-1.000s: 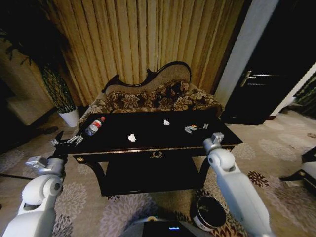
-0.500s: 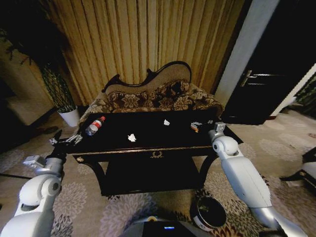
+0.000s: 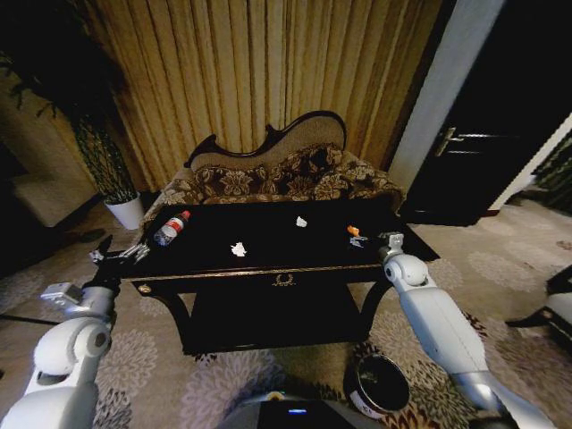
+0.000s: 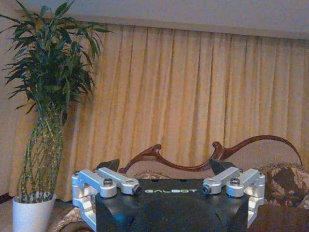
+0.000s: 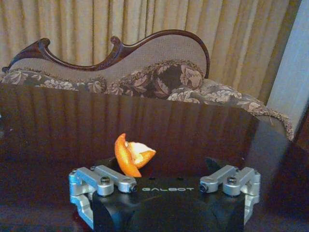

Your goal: Move to the front of the table and place the trash on the table into the trash bin.

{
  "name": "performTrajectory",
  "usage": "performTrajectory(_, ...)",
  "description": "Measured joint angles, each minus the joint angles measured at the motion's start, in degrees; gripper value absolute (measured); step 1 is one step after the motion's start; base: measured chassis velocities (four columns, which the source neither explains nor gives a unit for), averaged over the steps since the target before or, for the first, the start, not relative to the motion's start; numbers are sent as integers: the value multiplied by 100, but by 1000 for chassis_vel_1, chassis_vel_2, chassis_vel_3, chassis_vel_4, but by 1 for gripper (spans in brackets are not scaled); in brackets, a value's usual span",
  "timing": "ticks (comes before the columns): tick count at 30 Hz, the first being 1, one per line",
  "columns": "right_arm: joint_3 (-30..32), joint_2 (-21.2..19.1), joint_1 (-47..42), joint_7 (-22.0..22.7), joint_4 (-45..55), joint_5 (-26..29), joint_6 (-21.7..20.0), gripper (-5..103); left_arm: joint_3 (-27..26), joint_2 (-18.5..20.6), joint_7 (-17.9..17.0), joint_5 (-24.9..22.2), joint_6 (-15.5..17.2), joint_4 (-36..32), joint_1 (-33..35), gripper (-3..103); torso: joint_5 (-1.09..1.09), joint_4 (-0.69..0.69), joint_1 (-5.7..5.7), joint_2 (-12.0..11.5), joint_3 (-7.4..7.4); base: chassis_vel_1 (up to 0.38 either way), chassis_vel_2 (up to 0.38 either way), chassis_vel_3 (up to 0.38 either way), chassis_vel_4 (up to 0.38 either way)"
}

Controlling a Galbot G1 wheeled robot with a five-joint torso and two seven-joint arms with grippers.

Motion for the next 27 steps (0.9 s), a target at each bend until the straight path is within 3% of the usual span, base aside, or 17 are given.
performTrajectory(6,8,-1,-56,0,81,1,77,87,4,-2,1,0,-7,-3,6,100,1,0,0,0,0,0,0,0,0)
performTrajectory(7,27,1,-97,0,130,3,87,75,15,-2,3,0,-8,-6,6,100,0,0,0,0,1,0,0,0,0)
performTrajectory(9,40,3,-120,0,153,4,94,75,20,-3,4,1,-9,-15,3,100,0,0,0,0,0,0,0,0,0)
performTrajectory(12,64,4,-164,0,171,7,119,59,31,-7,6,3,-10,-22,-1,100,0,0,0,0,0,0,0,0,0)
performTrajectory(13,64,4,-164,0,171,7,119,59,31,-7,6,3,-10,-22,-1,100,0,0,0,0,0,0,0,0,0)
performTrajectory(27,112,28,-220,0,317,27,166,5,38,4,16,6,-29,11,-11,100,0,0,0,-1,0,0,0,0,0)
